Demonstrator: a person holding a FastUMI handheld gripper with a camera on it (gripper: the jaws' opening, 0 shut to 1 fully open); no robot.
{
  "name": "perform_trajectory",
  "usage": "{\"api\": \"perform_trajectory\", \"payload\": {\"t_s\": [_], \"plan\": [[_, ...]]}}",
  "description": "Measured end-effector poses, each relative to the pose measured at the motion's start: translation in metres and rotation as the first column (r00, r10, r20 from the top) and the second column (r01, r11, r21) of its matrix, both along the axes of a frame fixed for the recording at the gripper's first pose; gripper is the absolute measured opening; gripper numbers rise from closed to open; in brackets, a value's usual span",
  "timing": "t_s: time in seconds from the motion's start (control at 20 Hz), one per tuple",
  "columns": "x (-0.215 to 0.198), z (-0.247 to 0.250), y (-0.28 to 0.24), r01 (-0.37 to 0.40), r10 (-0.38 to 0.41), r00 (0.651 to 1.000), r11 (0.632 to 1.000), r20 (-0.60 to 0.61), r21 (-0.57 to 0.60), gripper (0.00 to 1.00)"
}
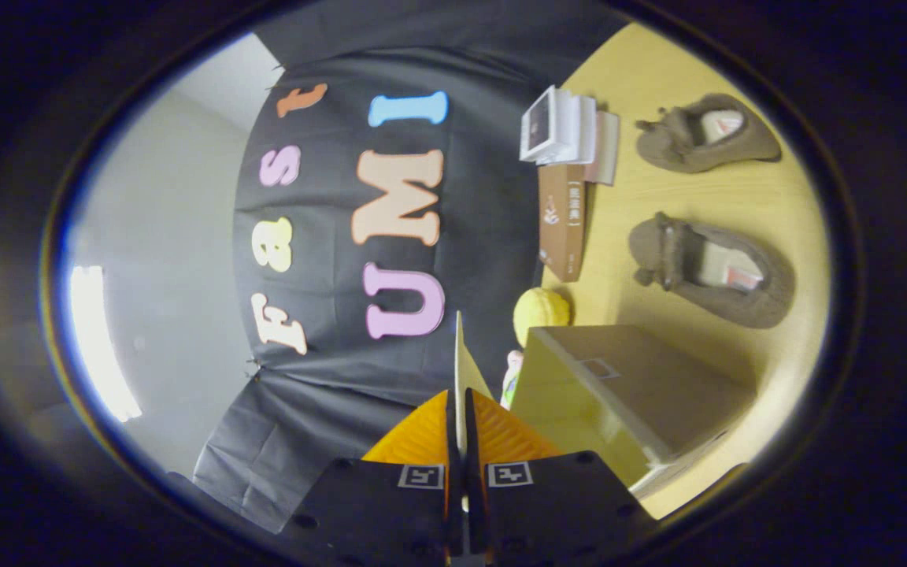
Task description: Open the storage box then place both shoes into the box .Put the left shoe in first, then the right shoe, with the right side of both shoes facing outward in a uniform manner.
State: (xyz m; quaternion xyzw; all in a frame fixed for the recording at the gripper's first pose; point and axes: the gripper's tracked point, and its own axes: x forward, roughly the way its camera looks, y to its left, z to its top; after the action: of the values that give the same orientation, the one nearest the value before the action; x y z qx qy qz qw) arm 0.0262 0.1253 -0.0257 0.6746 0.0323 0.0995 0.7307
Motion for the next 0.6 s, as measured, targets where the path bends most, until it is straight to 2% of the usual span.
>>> {"api": "perform_trajectory", "payload": {"t_s": [0.3, 0.6], "plan": [[-0.006, 0.068, 0.069, -0.094, 0.103, 0.992, 0.988, 0.073, -0.122, 0.1], [-0.011, 0.089, 0.166, -0.189, 0.213, 0.973, 0.956, 0.088, -0.225, 0.15]]}}
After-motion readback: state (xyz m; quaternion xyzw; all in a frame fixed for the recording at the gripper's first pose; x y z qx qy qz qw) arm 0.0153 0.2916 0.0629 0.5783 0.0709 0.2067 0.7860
